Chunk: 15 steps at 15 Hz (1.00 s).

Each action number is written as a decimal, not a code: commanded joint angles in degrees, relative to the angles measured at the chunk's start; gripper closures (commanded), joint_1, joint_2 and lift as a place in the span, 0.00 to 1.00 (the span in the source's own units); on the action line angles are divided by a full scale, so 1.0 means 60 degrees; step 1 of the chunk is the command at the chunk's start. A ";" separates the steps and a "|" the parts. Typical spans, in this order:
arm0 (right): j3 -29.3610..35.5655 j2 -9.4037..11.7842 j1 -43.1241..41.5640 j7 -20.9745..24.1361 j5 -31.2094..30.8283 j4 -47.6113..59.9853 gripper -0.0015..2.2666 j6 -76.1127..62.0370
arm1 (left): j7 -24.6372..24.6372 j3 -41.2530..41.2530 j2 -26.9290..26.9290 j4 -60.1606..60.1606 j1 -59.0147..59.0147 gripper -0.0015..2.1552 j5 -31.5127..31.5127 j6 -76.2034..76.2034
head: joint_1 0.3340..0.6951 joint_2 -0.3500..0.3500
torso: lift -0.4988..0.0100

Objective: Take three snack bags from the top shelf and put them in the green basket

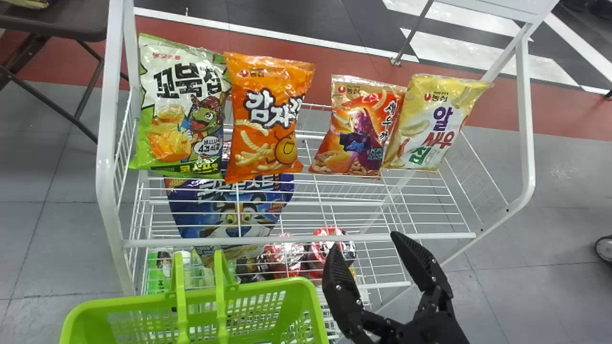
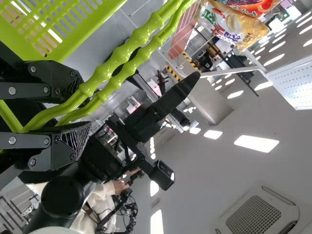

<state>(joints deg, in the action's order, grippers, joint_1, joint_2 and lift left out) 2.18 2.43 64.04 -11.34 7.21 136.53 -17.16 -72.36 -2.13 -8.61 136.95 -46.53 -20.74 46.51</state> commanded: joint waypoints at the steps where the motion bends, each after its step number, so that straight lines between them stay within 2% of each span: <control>1: -0.0026 0.0006 0.0005 0.0000 0.0000 -0.0035 0.04 -0.0135 | -0.0010 0.0018 0.0000 0.0042 -0.0111 0.43 -0.0001 0.0006 | 1.00 0.00 | 0.90; 15: -0.0040 0.0094 -0.0083 0.0000 0.0000 -0.0269 0.04 -0.0252 | -0.0142 0.0003 0.0029 0.0085 -0.0243 0.43 -0.0045 -0.0023 | 1.00 0.00 | 0.90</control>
<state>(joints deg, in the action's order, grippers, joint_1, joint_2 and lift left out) 1.93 2.88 63.74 -11.34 7.21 135.18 -18.66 -73.16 -2.09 -8.51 137.52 -47.97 -21.00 46.37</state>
